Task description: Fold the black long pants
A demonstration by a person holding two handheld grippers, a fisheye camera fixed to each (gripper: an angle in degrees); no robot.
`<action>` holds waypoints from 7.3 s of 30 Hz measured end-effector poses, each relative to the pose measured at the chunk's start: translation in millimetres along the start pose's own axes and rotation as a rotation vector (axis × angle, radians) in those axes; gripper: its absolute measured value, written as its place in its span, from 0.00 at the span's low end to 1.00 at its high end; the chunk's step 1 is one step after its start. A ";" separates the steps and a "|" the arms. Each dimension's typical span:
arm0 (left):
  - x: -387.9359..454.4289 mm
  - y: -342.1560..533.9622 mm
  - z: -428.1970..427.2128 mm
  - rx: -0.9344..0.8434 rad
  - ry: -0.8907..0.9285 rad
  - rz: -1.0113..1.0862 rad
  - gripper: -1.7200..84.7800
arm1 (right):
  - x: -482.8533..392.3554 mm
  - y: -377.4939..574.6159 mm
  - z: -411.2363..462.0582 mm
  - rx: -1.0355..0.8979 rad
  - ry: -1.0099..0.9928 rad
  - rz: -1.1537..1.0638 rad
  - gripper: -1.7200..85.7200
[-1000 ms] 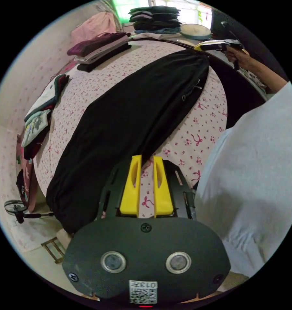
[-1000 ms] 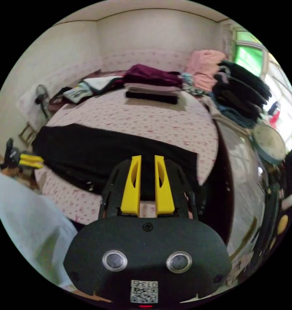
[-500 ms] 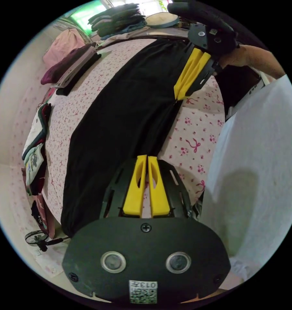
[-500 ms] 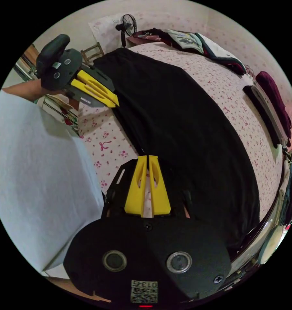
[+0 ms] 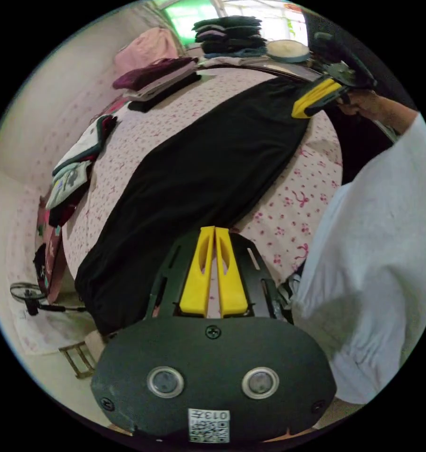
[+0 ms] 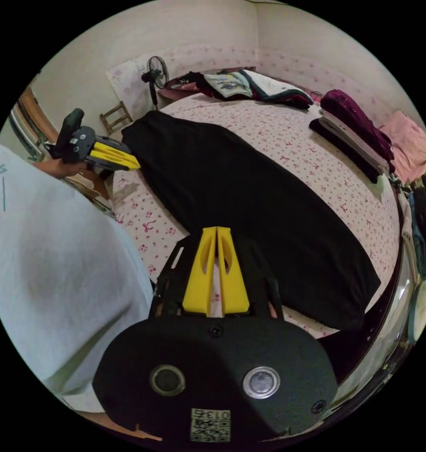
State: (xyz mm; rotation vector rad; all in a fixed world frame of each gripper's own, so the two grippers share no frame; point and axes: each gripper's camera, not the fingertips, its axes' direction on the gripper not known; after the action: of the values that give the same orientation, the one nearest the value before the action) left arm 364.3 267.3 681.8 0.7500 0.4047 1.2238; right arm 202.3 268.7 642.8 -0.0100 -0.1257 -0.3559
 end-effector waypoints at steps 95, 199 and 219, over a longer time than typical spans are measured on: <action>-257.1 57.1 80.6 -0.027 -0.029 -0.268 0.03 | 10.4 -478.8 78.1 -0.173 -0.238 -0.291 0.06; 64.7 -397.9 18.8 -0.029 0.347 0.269 0.02 | 179.4 126.7 4.9 0.065 0.333 0.580 0.02; 82.5 -629.3 22.3 0.171 0.467 0.329 0.11 | 221.3 284.0 -17.0 0.340 0.247 0.821 0.11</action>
State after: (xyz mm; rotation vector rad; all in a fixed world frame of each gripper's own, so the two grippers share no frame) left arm 840.3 245.8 261.9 0.6887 0.8001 1.6969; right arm 509.0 457.6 657.0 0.3103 0.0692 0.4873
